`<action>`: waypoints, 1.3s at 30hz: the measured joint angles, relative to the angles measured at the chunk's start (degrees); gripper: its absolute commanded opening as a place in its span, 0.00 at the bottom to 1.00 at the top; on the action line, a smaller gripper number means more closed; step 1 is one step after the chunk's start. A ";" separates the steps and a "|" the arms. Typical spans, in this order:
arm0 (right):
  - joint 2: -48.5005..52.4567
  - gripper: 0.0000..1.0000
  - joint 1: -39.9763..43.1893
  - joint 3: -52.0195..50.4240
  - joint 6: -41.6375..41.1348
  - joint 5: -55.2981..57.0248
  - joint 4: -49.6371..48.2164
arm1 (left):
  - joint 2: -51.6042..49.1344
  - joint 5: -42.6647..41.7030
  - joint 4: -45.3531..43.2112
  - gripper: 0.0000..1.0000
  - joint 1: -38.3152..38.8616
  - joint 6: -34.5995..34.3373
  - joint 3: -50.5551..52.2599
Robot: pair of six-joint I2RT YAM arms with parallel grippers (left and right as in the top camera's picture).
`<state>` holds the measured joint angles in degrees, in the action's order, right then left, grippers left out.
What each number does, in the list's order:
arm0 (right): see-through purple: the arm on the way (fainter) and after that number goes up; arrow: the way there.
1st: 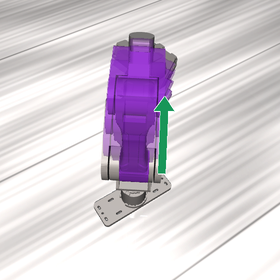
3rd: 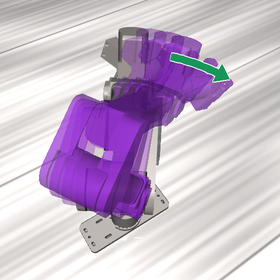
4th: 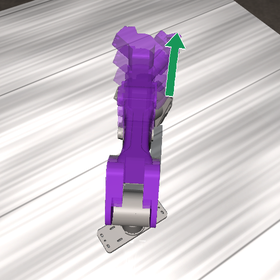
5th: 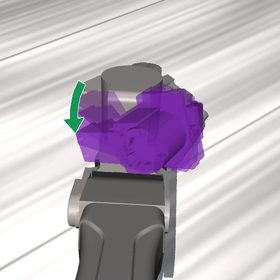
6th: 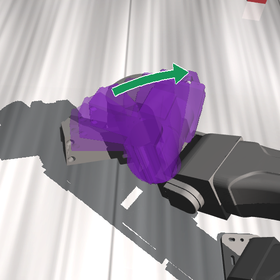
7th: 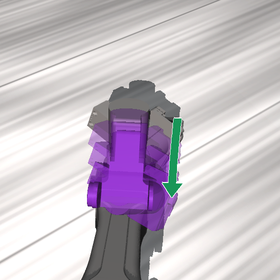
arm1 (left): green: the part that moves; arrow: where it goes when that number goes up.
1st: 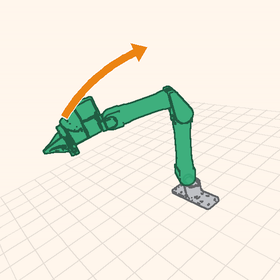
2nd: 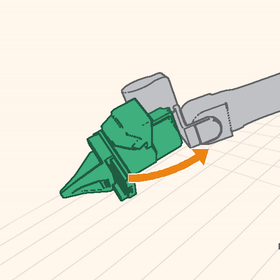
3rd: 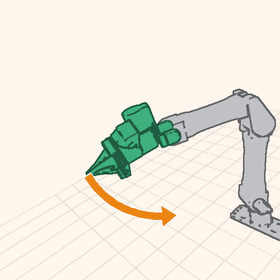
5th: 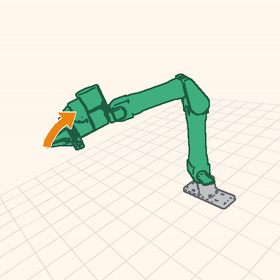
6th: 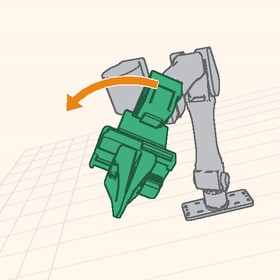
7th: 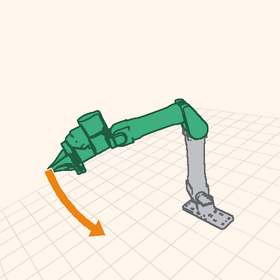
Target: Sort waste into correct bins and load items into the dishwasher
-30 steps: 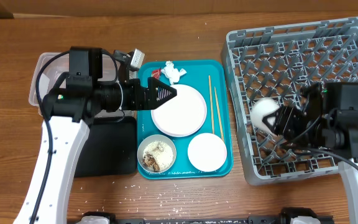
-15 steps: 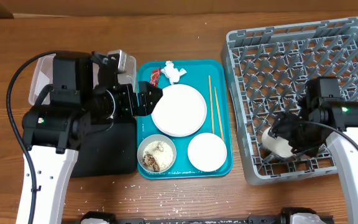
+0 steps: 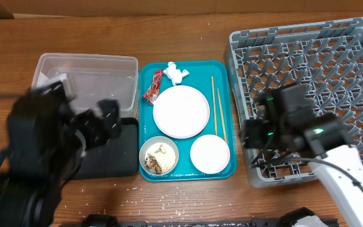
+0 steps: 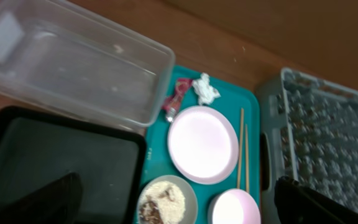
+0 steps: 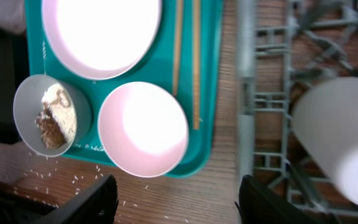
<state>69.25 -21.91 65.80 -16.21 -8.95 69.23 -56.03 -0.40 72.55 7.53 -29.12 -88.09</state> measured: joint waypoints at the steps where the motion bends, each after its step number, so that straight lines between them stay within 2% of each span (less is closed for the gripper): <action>1: 0.68 0.61 -2.19 -0.24 0.02 0.63 -0.98 | 1.55 1.84 0.96 1.00 0.00 -1.14 -0.07; 4: 4.74 0.58 -7.52 -1.60 0.39 3.28 -3.30 | 5.09 6.49 4.26 1.00 0.00 -3.98 -0.15; 10: 16.28 0.50 -8.94 -2.86 1.16 6.45 -8.15 | 8.81 12.35 8.37 1.00 0.00 -6.14 -0.15; 13: 21.00 0.42 -8.94 -2.89 1.86 6.86 -9.99 | 8.92 13.55 9.81 1.00 0.00 -6.64 -0.15; 18: 25.62 0.42 -8.94 -2.93 2.84 6.56 -11.87 | 8.83 14.40 10.34 1.00 0.00 -6.95 -0.15; 23: 27.65 0.33 -8.94 -2.93 4.35 5.75 -12.79 | 8.83 14.49 10.43 1.00 0.00 -6.97 -0.15; 28: 28.96 0.17 -8.94 -2.93 5.64 5.35 -13.11 | 8.83 14.62 10.43 1.00 0.00 -6.97 -0.15; 30: 29.00 0.04 -8.94 -2.93 6.32 5.29 -13.38 | 8.81 14.62 10.36 1.00 0.00 -6.97 -0.15; 39: 28.61 0.04 -8.98 -2.36 6.29 5.88 -14.23 | 8.76 14.64 10.43 1.00 0.00 -6.97 -0.15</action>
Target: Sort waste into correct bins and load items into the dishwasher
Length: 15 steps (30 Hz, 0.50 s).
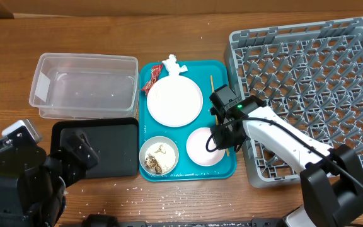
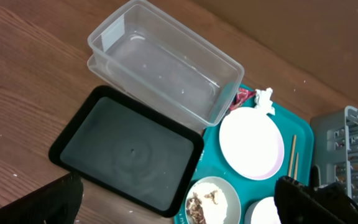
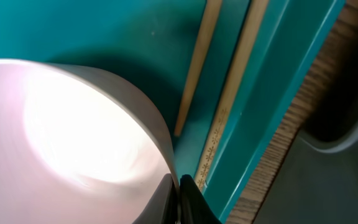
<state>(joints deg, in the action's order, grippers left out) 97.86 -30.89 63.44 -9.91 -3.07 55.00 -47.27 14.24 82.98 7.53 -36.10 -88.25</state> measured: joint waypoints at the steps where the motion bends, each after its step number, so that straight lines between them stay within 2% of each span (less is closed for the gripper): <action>1: -0.44 0.04 0.00 0.44 -0.57 0.76 0.39 | 0.02 0.00 0.13 1.00 0.00 0.00 0.00; 8: -8.87 0.04 0.00 8.44 -8.20 14.64 7.32 | 0.00 0.17 0.11 1.00 0.00 0.00 -0.02; 11: -14.84 0.04 0.63 11.69 -14.75 28.04 7.39 | 0.00 0.17 0.07 1.00 0.00 0.00 -0.04; 15: -21.11 0.04 4.59 12.94 -20.55 45.13 2.27 | 0.00 0.17 0.07 1.00 0.00 0.00 -0.04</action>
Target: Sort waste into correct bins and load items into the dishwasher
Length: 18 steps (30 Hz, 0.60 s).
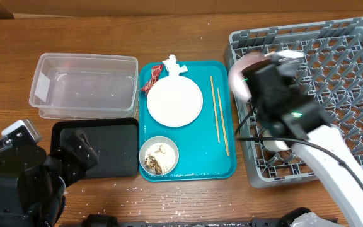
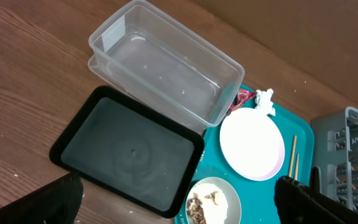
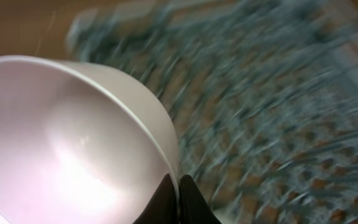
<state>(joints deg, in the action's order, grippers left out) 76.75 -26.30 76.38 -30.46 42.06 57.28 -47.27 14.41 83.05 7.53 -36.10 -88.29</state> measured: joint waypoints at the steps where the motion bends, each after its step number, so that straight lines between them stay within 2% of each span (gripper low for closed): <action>1: -0.68 0.04 1.70 0.24 -0.76 3.52 -1.62 | 0.00 0.00 -0.02 1.00 0.00 0.00 0.00; 5: 0.20 0.04 8.98 0.44 -0.61 12.59 -5.84 | 0.00 0.00 -0.13 1.00 0.00 0.00 0.00; 9: 5.55 0.04 17.05 0.44 0.28 18.43 -7.21 | 0.00 0.00 -0.13 1.00 0.00 0.00 0.00; 13: 13.00 0.04 23.50 0.44 0.72 19.91 -7.08 | 0.00 0.00 -0.22 1.00 0.00 0.00 0.00; 18: 19.56 0.04 25.57 0.42 0.76 20.41 -8.46 | 0.00 0.00 -0.24 1.00 0.00 0.00 0.00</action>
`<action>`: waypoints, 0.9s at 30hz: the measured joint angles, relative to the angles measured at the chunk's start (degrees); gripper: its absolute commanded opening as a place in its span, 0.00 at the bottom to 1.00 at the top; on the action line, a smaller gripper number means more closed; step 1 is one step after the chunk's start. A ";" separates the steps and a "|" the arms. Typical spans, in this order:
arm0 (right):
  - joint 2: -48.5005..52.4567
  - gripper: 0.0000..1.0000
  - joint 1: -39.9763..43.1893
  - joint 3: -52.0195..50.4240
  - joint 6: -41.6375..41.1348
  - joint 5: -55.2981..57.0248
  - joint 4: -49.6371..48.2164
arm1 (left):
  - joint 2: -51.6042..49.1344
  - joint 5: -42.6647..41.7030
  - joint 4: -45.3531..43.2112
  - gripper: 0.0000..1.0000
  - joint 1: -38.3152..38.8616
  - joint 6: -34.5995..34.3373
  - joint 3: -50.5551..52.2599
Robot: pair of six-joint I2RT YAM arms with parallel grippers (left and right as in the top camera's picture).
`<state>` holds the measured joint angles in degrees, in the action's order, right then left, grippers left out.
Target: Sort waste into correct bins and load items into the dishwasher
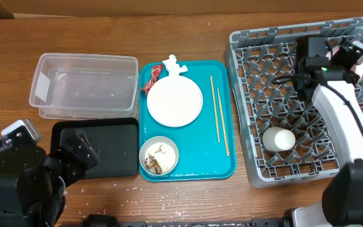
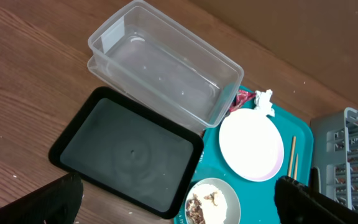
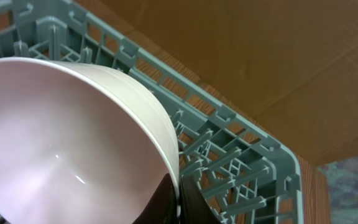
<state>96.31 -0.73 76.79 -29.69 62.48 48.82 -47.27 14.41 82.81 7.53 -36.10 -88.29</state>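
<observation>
My right gripper [image 3: 178, 198] is shut on the rim of a pale pink bowl [image 3: 61, 143], holding it tilted over the far right corner of the grey dish rack [image 1: 276, 75]; overhead the bowl [image 1: 353, 53] shows beside the wrist. A white cup [image 1: 278, 139] lies in the rack. The teal tray [image 1: 197, 154] carries a white plate [image 1: 174, 101], a grey bowl of food scraps [image 1: 159, 155], chopsticks [image 1: 217, 113], a crumpled tissue [image 1: 173, 65] and a red wrapper [image 1: 150, 82]. My left gripper [image 2: 178, 190] hangs open high over the table's front left, holding nothing.
A clear plastic bin [image 1: 84, 85] stands left of the tray, with a black tray-like bin [image 1: 106, 148] in front of it. Rice grains are scattered on the wooden table along the front edge. The rack fills the right side.
My right gripper, still shut on the pink bowl, has gone from the rack's near left edge to its far right corner. The left arm has not moved.
At first the pink bowl sat on the tray, my right gripper open above the rack's front left and my left arm over the bins. Then the right was shut on the bowl's rim, the left back at front left. The bowl then hung over the rack.
</observation>
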 measured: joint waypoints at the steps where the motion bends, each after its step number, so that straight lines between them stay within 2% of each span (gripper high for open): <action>1: 0.79 0.04 -0.02 0.02 0.09 0.11 -0.15 | 0.00 0.00 0.00 1.00 0.00 0.00 0.00; 12: 8.22 0.04 -0.96 0.02 -0.11 3.67 0.66 | 0.00 0.00 0.00 1.00 0.00 0.00 0.00; 18: 8.24 0.04 -6.47 0.02 -0.04 4.00 4.09 | 0.00 0.00 0.00 1.00 0.00 0.00 0.00; 19: 8.24 0.17 -7.19 0.02 -0.11 4.20 4.79 | 0.00 0.00 0.00 1.00 0.00 0.00 0.00; 20: 8.24 0.40 -7.78 0.02 -0.11 4.46 5.38 | 0.00 0.00 0.00 1.00 0.00 0.00 0.00; 22: 8.24 0.73 -8.81 0.02 -0.20 3.96 6.71 | 0.00 0.00 -0.04 1.00 0.00 0.00 0.00; 24: 8.28 0.78 -9.68 0.02 -0.24 3.65 7.10 | 0.00 0.00 -0.02 1.00 0.00 0.00 0.00; 27: 8.26 0.79 -11.13 0.02 -0.22 2.78 7.82 | 0.00 0.00 -0.02 1.00 0.00 0.00 0.00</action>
<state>104.57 -11.86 76.82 -29.91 65.25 56.64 -47.27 14.41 82.78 7.53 -36.10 -88.29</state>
